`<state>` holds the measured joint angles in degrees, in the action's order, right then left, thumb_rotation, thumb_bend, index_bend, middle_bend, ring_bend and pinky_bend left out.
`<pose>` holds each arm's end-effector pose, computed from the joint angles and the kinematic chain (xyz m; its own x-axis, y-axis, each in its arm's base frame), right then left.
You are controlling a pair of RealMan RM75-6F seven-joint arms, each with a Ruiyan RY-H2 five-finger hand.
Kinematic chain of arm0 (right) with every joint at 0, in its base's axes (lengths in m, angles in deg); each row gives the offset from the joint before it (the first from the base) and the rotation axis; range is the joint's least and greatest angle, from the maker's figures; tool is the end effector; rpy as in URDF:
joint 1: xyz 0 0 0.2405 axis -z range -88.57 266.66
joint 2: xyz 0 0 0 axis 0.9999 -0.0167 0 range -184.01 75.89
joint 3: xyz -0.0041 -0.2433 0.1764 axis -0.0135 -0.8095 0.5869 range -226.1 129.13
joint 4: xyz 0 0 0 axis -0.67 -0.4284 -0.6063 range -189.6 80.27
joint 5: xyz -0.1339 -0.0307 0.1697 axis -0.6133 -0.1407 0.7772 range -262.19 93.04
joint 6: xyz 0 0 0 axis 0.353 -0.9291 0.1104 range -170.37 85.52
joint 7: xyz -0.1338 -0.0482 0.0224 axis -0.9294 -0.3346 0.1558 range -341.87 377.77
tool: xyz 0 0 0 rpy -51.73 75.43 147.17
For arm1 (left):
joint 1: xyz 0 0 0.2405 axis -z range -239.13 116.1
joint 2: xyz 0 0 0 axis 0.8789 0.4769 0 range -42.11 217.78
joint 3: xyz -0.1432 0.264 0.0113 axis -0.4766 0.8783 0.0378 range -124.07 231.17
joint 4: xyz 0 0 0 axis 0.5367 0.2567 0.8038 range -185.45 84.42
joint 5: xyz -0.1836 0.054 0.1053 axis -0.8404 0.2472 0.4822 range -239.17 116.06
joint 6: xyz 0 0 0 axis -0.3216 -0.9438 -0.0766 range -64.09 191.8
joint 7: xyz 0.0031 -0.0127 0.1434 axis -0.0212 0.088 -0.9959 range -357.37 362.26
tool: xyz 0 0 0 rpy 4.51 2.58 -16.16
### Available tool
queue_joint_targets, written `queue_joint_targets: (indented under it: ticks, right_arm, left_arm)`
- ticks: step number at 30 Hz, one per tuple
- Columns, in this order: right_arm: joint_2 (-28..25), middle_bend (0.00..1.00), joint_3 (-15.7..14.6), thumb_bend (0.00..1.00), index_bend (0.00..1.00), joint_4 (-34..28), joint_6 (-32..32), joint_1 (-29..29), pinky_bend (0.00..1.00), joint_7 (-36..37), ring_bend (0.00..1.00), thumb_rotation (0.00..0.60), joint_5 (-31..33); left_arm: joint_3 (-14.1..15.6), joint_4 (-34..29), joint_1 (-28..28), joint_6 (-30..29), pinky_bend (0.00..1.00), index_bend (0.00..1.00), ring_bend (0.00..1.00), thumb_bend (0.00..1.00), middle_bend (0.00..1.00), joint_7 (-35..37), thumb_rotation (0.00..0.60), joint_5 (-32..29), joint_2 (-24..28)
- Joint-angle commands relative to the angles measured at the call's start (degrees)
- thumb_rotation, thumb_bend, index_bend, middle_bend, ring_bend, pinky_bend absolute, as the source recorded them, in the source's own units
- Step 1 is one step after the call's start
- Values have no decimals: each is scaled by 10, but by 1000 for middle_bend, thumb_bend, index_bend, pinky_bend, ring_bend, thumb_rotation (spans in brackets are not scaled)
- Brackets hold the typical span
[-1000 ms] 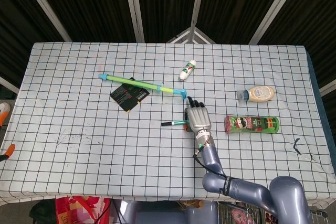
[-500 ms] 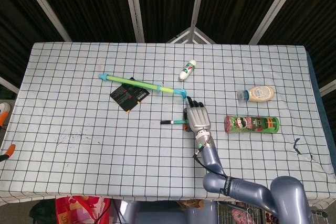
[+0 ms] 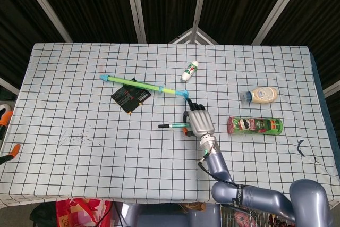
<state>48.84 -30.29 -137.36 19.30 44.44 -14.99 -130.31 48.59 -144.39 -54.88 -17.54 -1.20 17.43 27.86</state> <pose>-0.1377 -0.3767 -0.0794 0.2861 -0.2887 0.9137 -0.9557 -0.1551 0.2503 -0.3629 0.2034 0.1987 0.4755 0.0180 0.8795 0.8762 0.0798 -0.4754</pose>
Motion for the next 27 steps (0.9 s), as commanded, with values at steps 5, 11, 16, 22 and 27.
queue_joint_targets:
  ticks: [5,11,16,22,27]
  right_arm:
    - [-99,69,1,420,642,-175,84,40,171,-34,151,600,-9]
    - [-145,69,16,419,642,-302,154,43,171,-101,151,600,18]
    - [-148,69,24,420,642,-355,197,32,171,-143,151,600,32]
    - [-130,69,30,420,642,-382,221,13,171,-169,151,600,50]
    - [-107,69,30,420,642,-393,234,-3,171,-181,151,600,61]
  left_arm:
    - [-2,-32,14,-9,48,124,0,420,0,-9,600,35,-11]
    - [2,-87,36,-9,48,178,0,420,0,-49,600,85,-36]
    - [1,-127,52,-8,48,206,0,420,5,-90,600,113,-64]
    - [0,-161,66,-2,48,237,0,420,17,-140,600,131,-92]
    - [-2,-174,74,-3,48,256,0,420,29,-164,600,142,-117]
